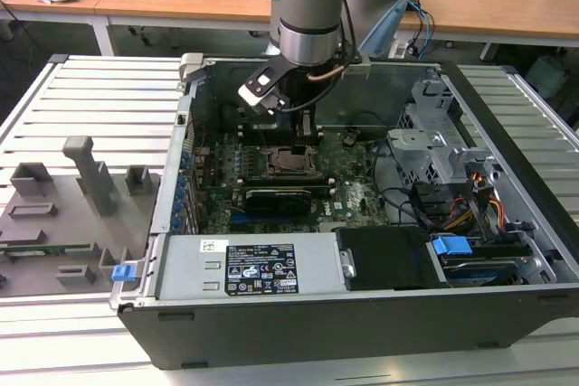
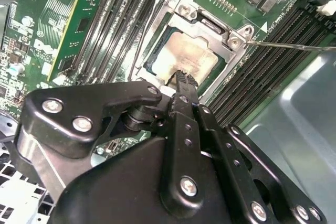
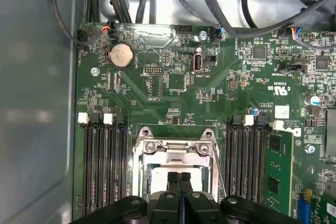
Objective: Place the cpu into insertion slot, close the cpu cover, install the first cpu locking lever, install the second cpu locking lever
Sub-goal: 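Install the first cpu locking lever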
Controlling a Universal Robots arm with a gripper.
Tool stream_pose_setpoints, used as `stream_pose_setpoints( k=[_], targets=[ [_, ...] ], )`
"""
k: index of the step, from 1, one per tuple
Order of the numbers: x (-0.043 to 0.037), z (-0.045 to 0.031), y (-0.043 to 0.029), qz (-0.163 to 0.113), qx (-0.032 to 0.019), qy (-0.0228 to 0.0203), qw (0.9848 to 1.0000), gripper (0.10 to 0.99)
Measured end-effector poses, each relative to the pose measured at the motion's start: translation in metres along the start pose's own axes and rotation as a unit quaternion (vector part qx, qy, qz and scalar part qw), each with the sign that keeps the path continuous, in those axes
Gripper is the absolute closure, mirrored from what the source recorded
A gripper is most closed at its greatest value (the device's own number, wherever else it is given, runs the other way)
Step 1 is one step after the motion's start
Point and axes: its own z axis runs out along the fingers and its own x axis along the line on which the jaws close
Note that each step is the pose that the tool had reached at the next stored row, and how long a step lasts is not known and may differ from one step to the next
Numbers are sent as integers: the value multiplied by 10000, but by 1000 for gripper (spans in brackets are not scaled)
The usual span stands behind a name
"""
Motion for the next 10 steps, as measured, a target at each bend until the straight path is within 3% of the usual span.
stream_pose_setpoints(
  k=[10],
  targets=[
    [-2,-98,2,0,0,0,10000,980]
  ],
)
